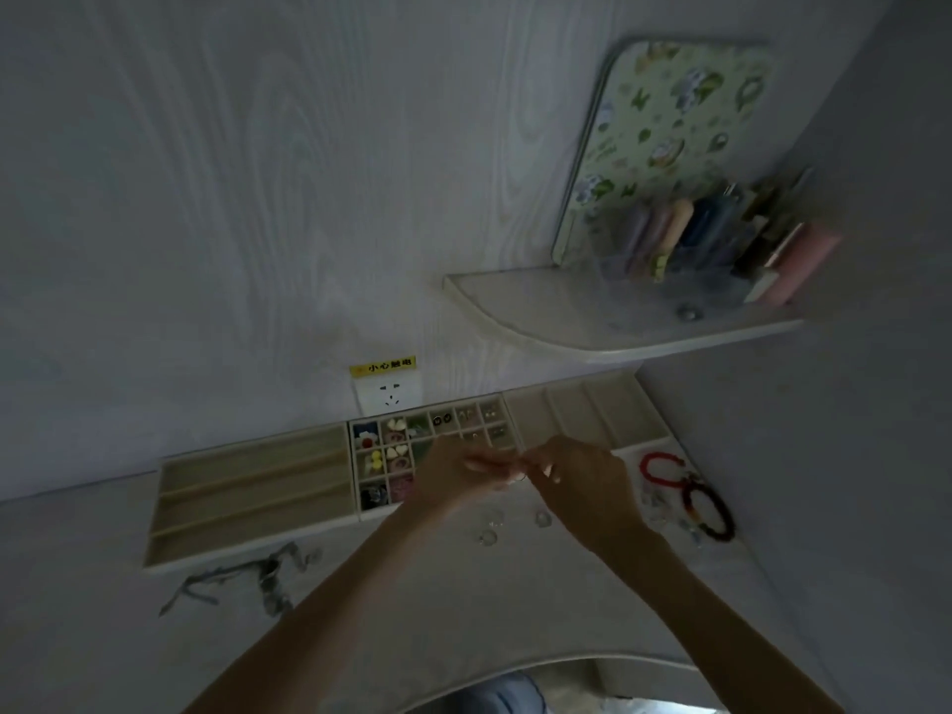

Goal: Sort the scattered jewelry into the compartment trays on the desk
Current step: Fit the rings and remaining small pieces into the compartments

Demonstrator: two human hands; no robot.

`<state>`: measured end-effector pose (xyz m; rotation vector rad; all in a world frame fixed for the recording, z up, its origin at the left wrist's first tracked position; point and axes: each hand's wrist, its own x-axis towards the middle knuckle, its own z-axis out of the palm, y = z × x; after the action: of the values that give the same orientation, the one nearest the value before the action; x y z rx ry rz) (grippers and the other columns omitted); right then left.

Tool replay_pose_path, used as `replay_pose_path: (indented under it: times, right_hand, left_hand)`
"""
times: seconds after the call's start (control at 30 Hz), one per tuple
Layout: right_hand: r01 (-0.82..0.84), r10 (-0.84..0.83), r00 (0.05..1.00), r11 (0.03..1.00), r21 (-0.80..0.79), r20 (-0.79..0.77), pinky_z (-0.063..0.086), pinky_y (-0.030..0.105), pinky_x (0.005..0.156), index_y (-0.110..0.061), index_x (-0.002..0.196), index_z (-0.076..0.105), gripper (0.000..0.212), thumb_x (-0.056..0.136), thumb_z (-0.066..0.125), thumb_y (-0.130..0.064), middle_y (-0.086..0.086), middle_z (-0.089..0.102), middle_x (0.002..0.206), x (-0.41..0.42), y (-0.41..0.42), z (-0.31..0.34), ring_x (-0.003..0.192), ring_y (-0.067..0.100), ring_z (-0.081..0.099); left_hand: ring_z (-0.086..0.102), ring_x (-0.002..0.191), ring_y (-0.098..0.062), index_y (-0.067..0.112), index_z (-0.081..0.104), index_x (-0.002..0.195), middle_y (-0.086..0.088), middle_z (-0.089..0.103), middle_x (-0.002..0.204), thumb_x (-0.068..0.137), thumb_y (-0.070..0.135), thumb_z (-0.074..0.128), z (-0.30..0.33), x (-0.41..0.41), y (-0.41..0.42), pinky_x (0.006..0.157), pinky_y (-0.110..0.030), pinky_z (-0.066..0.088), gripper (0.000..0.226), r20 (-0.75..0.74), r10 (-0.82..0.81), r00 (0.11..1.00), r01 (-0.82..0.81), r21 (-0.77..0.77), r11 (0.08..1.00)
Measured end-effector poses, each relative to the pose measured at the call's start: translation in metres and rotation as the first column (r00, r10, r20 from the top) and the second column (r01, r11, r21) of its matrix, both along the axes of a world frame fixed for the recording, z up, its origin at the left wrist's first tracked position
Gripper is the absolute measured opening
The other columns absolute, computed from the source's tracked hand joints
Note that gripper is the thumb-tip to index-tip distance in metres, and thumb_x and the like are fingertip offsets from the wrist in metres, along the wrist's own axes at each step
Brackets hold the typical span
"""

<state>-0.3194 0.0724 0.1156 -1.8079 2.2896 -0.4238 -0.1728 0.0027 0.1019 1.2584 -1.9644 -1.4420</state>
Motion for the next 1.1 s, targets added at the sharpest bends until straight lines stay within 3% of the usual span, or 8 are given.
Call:
replay_pose_path:
  times: [0.13,0.23,0.33,0.47,0.57,0.77,1.0,1.1]
  right_hand:
    - [0.033,-0.031,0.999,0.998,0.051,-0.025,0.045,0.024,0.072,-0.022,0.088,0.073,0.025,0.091,0.05,-0.032,-0.002,0.07,0.093,-0.029,-0.02,-0.02,0.084,0.016,0.064]
    - [0.016,-0.018,1.0,0.995,0.1,0.018,0.043,0.023,0.067,-0.019,0.084,0.072,0.025,0.091,0.051,-0.031,-0.001,0.069,0.086,-0.043,-0.036,-0.031,0.082,0.017,0.064]
    - [-0.066,0.059,0.997,0.985,0.157,0.048,0.039,0.023,0.063,-0.016,0.078,0.07,0.026,0.09,0.053,-0.031,0.001,0.068,0.082,-0.054,-0.053,-0.044,0.08,0.018,0.063]
    - [-0.201,0.178,0.977,0.955,0.218,0.118,0.039,0.022,0.066,-0.017,0.082,0.072,0.022,0.089,0.055,-0.029,0.0,0.07,0.089,-0.055,-0.066,-0.065,0.085,0.018,0.064]
    - [-0.264,0.237,0.961,0.939,0.221,0.141,0.043,0.023,0.067,-0.016,0.085,0.073,0.02,0.087,0.055,-0.024,-0.001,0.071,0.088,-0.055,-0.071,-0.077,0.085,0.016,0.065]
    - [-0.321,0.327,0.945,0.924,0.208,0.005,0.035,0.024,0.053,-0.011,0.066,0.066,0.024,0.083,0.052,-0.02,0.003,0.065,0.067,-0.05,-0.081,-0.092,0.063,0.016,0.06]
    - [-0.237,0.236,0.971,0.965,0.11,0.023,0.036,0.023,0.047,-0.011,0.055,0.064,0.024,0.077,0.061,-0.02,0.003,0.062,0.053,-0.047,-0.081,-0.104,0.048,0.015,0.056]
    - [-0.211,0.207,0.973,0.977,0.022,0.102,0.047,0.027,0.054,-0.014,0.052,0.067,0.023,0.075,0.068,-0.015,0.001,0.063,0.049,-0.043,-0.074,-0.107,0.044,0.017,0.056]
  left_hand:
    - [0.067,0.068,-0.004,0.015,0.074,0.093,0.005,0.073,0.082,0.083,0.015,0.07,-0.019,0.013,-0.004,0.068,-0.019,0.056,0.011,0.171,0.004,0.985,0.003,-0.035,0.999]
    - [0.064,0.073,0.008,0.021,0.072,0.098,0.005,0.073,0.096,0.083,0.016,0.069,-0.042,0.025,0.0,0.076,-0.015,0.054,0.016,0.294,-0.035,0.955,0.047,-0.035,0.998]
    - [0.061,0.074,0.012,0.032,0.071,0.092,0.016,0.07,0.094,0.084,0.02,0.068,-0.062,0.019,0.011,0.077,-0.012,0.052,0.015,0.377,0.052,0.925,-0.057,0.001,0.998]
    - [0.065,0.09,-0.001,0.047,0.066,0.083,0.019,0.069,0.093,0.083,0.026,0.063,-0.083,0.014,0.033,0.083,-0.022,0.051,0.021,0.474,0.19,0.86,-0.263,0.094,0.96]
    - [0.064,0.096,-0.008,0.046,0.069,0.087,0.016,0.07,0.102,0.086,0.025,0.06,-0.095,0.015,0.047,0.085,-0.023,0.05,0.023,0.497,0.27,0.825,-0.364,0.102,0.926]
    - [0.064,0.091,-0.004,0.047,0.064,0.082,0.017,0.069,0.091,0.079,0.023,0.07,-0.105,0.01,0.06,0.081,-0.019,0.048,0.024,0.443,0.405,0.8,-0.482,0.074,0.873]
    - [0.06,0.085,-0.001,0.032,0.071,0.097,0.02,0.062,0.087,0.082,0.023,0.068,-0.11,0.007,0.061,0.074,-0.014,0.04,0.017,0.448,0.412,0.793,-0.489,0.067,0.87]
    - [0.061,0.088,-0.002,0.032,0.071,0.096,0.019,0.062,0.087,0.082,0.024,0.069,-0.11,0.007,0.06,0.074,-0.015,0.041,0.017,0.454,0.399,0.797,-0.477,0.068,0.876]
